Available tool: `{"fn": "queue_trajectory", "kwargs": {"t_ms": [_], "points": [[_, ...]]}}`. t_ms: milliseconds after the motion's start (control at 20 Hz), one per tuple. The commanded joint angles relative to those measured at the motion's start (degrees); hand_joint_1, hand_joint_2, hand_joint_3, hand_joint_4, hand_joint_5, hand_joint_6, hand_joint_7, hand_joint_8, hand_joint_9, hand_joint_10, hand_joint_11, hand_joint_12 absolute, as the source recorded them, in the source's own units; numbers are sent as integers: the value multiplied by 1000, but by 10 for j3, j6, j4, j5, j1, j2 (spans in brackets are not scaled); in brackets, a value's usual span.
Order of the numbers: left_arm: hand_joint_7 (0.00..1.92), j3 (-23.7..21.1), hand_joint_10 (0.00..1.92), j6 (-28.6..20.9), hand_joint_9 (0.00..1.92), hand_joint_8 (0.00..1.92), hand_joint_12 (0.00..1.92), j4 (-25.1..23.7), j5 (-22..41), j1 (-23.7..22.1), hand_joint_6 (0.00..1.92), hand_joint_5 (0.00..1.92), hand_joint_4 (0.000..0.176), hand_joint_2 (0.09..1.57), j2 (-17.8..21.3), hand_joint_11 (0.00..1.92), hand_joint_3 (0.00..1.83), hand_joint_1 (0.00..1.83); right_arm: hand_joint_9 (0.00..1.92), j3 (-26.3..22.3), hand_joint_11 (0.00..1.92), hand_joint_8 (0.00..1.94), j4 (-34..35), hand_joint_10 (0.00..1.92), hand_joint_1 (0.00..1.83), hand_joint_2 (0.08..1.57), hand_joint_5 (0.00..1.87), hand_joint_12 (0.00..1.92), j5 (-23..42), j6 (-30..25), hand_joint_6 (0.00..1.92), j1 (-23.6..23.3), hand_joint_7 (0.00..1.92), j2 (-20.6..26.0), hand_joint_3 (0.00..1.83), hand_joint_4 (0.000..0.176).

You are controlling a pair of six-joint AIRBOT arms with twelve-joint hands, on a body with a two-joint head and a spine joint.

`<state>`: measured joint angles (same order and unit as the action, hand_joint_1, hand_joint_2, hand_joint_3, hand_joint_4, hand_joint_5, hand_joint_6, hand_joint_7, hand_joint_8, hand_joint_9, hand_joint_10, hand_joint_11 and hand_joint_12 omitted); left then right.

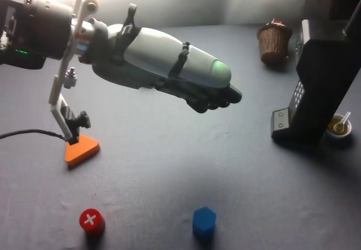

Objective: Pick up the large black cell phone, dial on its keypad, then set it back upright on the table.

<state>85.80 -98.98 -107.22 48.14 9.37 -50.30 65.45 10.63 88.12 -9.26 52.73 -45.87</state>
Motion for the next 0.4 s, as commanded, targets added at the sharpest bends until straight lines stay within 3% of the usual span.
{"fn": "queue_trajectory", "kwargs": {"t_ms": [0,150,350], "points": [[202,1,2,-5,159,3,504,40,5,-15,0,197,6,1184,5,0,0,0,0,-4,0,0,17,0,37,864,0,0,81,4,0,-1,0,16,0,111],[217,-3,4,-10,168,7,501,40,6,-20,6,213,4,1179,5,0,0,0,0,-32,0,0,16,0,36,872,0,0,112,19,0,33,0,66,3,105],[173,-6,6,-14,144,1,411,40,7,-26,4,188,6,1183,5,0,1,0,0,-40,0,0,28,0,32,886,0,0,129,26,0,89,0,97,8,104]]}}
